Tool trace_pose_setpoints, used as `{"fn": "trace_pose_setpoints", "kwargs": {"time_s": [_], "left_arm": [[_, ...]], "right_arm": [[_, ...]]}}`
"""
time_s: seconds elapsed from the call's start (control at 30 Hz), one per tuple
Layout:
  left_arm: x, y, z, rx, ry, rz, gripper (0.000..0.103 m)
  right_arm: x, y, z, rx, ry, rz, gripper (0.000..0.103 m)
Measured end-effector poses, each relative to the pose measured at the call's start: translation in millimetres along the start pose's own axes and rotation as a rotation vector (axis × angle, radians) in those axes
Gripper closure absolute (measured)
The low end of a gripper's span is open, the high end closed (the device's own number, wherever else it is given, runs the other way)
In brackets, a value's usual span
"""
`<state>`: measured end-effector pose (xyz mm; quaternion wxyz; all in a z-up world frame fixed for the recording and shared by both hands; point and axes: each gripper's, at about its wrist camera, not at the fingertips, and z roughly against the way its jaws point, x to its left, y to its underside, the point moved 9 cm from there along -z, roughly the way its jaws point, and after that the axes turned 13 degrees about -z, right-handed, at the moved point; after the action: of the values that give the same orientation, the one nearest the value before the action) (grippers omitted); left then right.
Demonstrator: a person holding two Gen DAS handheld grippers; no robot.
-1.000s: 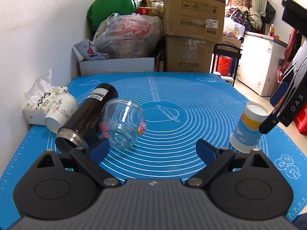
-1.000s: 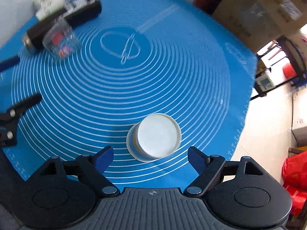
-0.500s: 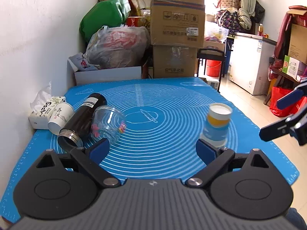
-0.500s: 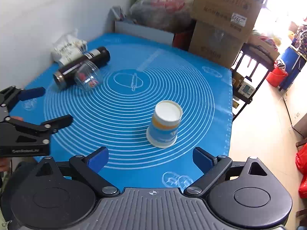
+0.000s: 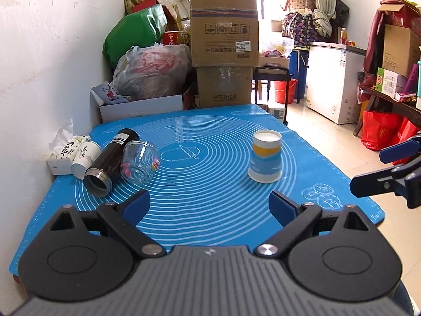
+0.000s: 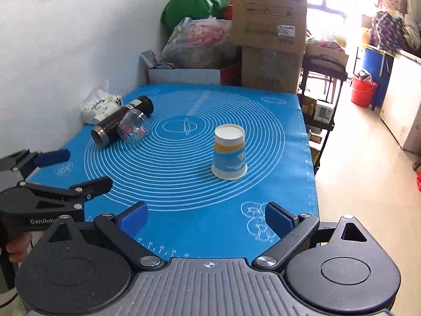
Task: Flip cup upside down
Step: 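Open the right gripper and pull it back from the cup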
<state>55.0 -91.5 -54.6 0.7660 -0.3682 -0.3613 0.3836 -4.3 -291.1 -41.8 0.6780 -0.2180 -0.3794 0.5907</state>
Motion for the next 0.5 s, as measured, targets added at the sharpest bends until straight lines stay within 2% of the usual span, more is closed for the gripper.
{"fn": "trace_pose_setpoints", "kwargs": {"time_s": [0.5], "left_arm": [[-19.5, 10.9, 23.4, -0.006, 0.006, -0.018, 0.007]], "right_arm": [[0.0, 21.9, 23.5, -0.05, -0.002, -0.016, 0.006]]}}
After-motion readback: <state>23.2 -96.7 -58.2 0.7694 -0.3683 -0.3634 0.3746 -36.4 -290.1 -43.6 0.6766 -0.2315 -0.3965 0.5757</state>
